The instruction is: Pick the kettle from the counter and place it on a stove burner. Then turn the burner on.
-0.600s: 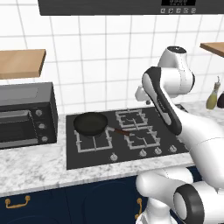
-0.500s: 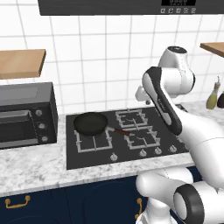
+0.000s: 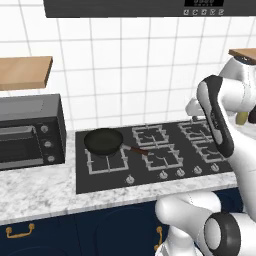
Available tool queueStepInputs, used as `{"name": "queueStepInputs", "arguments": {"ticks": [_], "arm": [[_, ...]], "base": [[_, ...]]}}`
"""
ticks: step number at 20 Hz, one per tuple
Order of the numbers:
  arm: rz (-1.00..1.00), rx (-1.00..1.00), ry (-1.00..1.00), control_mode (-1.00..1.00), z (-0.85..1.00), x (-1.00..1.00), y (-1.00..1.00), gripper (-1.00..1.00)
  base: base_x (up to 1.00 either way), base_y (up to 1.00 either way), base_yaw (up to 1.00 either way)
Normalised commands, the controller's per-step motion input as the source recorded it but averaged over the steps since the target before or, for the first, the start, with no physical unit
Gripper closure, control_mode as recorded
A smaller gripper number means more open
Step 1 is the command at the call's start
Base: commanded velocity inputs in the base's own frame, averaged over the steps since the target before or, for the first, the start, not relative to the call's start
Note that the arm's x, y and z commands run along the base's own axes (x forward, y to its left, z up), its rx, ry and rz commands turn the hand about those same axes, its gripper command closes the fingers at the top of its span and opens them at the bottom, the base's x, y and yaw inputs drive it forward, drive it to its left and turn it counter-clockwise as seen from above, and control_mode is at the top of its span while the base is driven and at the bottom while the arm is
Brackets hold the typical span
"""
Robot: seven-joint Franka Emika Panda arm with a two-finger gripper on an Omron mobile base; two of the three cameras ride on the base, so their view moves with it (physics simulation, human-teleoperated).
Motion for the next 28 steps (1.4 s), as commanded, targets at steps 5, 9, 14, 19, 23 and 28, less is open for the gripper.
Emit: {"name": "queueStepInputs", "arguments": {"ticks": [5,9,14,19,23,28], "arm": [[-0.22,0.03,-0.01,-1.0,0.0,-0.54,-1.0,-1.0],[-0.33,0.01,-0.02,-1.0,0.0,-0.25,-1.0,-1.0],[-0.43,0.0,0.0,-1.0,-0.07,0.0,-1.0,-1.0],[-0.49,0.0,0.0,-1.0,-0.25,0.0,-1.0,-1.0],[-0.54,0.0,0.0,-1.0,-0.32,0.0,-1.0,-1.0],[-0.5,0.03,0.0,-1.0,-0.3,0.06,-1.0,-1.0]], "base": [[0.0,0.0,0.0],[0.0,0.0,0.0],[0.0,0.0,0.0],[0.0,0.0,0.0],[0.0,0.0,0.0],[0.0,0.0,0.0]]}}
